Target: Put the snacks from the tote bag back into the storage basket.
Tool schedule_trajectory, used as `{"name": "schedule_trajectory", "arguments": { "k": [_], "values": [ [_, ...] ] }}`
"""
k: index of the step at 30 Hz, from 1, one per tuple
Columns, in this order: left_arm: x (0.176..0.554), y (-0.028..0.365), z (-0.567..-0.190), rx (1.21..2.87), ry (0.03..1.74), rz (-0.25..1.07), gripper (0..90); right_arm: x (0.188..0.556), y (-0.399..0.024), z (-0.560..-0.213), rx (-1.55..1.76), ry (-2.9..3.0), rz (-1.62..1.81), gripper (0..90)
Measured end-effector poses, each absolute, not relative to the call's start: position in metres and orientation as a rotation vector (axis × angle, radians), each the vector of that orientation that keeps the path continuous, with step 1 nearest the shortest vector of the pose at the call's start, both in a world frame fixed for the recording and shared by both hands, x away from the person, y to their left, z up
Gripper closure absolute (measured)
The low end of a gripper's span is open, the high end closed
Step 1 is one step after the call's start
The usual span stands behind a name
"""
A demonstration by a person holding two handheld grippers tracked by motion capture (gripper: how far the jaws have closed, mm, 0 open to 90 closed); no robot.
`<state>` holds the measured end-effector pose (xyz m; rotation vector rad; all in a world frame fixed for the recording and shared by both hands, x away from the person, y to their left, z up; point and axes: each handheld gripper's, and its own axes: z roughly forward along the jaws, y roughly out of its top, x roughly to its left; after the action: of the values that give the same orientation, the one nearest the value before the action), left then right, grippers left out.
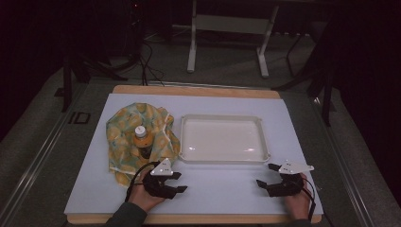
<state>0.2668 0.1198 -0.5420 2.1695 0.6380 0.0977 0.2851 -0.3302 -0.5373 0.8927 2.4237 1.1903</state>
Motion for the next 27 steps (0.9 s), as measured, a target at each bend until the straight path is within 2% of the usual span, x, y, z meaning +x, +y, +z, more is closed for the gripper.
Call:
{"name": "schedule_trajectory", "arguments": {
  "k": [27],
  "values": [
    [0.265,0.127,-0.530,2.220,0.664,0.147,47.0,0.284,-0.330,-0.537,0.885,2.417,1.189,15.0]
  ]
}}
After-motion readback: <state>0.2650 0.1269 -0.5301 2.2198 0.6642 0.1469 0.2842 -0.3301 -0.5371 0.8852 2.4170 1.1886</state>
